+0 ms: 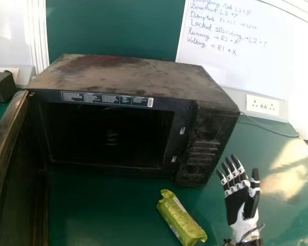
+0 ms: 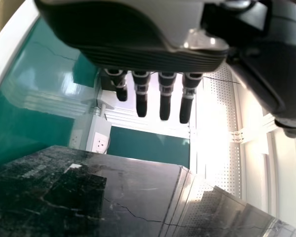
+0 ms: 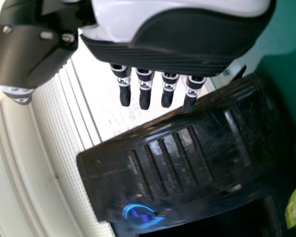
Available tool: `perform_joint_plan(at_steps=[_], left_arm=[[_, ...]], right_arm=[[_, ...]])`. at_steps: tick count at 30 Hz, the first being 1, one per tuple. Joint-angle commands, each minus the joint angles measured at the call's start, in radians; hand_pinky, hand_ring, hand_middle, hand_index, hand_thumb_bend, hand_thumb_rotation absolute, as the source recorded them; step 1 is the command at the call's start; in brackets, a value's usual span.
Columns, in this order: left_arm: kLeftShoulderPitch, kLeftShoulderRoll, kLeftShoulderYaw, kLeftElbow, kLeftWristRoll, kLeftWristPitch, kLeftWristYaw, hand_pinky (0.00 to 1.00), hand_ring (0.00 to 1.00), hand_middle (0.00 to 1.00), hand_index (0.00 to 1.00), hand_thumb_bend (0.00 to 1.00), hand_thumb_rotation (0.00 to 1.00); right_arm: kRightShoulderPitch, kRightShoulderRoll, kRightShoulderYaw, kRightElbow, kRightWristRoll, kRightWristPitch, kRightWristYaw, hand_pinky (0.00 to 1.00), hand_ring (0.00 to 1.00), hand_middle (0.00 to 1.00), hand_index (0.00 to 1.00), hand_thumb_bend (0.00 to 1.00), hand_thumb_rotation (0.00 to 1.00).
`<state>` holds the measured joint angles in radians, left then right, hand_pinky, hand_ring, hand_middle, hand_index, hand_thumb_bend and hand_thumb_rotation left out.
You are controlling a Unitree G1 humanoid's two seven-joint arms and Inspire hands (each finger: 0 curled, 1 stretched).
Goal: Put biscuit inside oven
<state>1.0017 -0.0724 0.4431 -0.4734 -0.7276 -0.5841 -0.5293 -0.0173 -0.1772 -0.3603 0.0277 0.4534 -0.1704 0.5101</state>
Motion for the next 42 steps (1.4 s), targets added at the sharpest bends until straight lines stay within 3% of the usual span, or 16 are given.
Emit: perform_joint_plan(at_steps=[1, 6, 13, 17, 23, 27, 34, 39, 42], left_arm=[[0.009, -0.021, -0.008, -0.006, -0.008, -0.005, -0.002, 0.94, 0.93, 0.93, 0.9, 0.89, 0.69], [0.013, -0.024, -0.009, -0.008, -0.001, -0.012, -0.007, 0.9, 0.91, 0.89, 0.86, 1.0, 0.65], [0.018, -0.031, -0.017, -0.015, 0.005, -0.013, -0.003, 0.69, 0.79, 0.82, 0.82, 1.0, 0.64], [0.021, -0.028, -0.019, -0.017, 0.002, -0.012, -0.004, 0.71, 0.78, 0.82, 0.83, 1.0, 0.58], [0.022, -0.031, -0.025, -0.025, 0.005, -0.023, 0.0, 0.73, 0.78, 0.82, 0.8, 1.0, 0.65], [0.023, -0.03, -0.029, -0.026, 0.006, -0.026, -0.001, 0.75, 0.79, 0.82, 0.8, 1.0, 0.66], [0.032, -0.031, -0.038, -0.04, 0.012, -0.023, 0.01, 0.78, 0.81, 0.83, 0.81, 1.0, 0.73], [0.029, -0.034, -0.038, -0.042, 0.029, -0.031, 0.021, 0.77, 0.8, 0.82, 0.8, 1.0, 0.71], [0.027, -0.031, -0.04, -0.042, 0.021, -0.03, 0.02, 0.75, 0.78, 0.8, 0.78, 1.0, 0.72]], right_arm=[[0.01, -0.042, 0.013, -0.013, -0.077, -0.056, -0.012, 0.98, 1.0, 1.0, 1.0, 0.91, 0.97], [0.013, -0.158, 0.026, -0.069, -0.22, -0.069, -0.034, 0.99, 1.0, 1.0, 1.0, 0.9, 0.98], [-0.009, -0.327, 0.033, -0.103, -0.427, -0.196, -0.053, 0.98, 1.0, 1.0, 1.0, 0.89, 0.99], [0.007, -0.405, 0.044, -0.163, -0.495, -0.194, -0.041, 0.99, 1.0, 1.0, 1.0, 0.89, 0.99], [0.031, -0.519, 0.061, -0.255, -0.656, -0.207, -0.034, 0.97, 1.0, 1.0, 1.0, 0.9, 1.0], [0.048, -0.588, 0.066, -0.329, -0.754, -0.161, -0.002, 0.97, 1.0, 1.0, 1.0, 0.89, 1.0], [0.046, -0.663, 0.072, -0.426, -0.839, -0.09, 0.052, 0.98, 1.0, 1.0, 1.0, 0.9, 1.0], [0.047, -0.675, 0.082, -0.483, -0.87, -0.038, 0.078, 0.98, 1.0, 1.0, 1.0, 0.91, 1.0], [0.05, -0.687, 0.088, -0.501, -0.905, -0.046, 0.077, 0.98, 1.0, 1.0, 1.0, 0.9, 1.0]])
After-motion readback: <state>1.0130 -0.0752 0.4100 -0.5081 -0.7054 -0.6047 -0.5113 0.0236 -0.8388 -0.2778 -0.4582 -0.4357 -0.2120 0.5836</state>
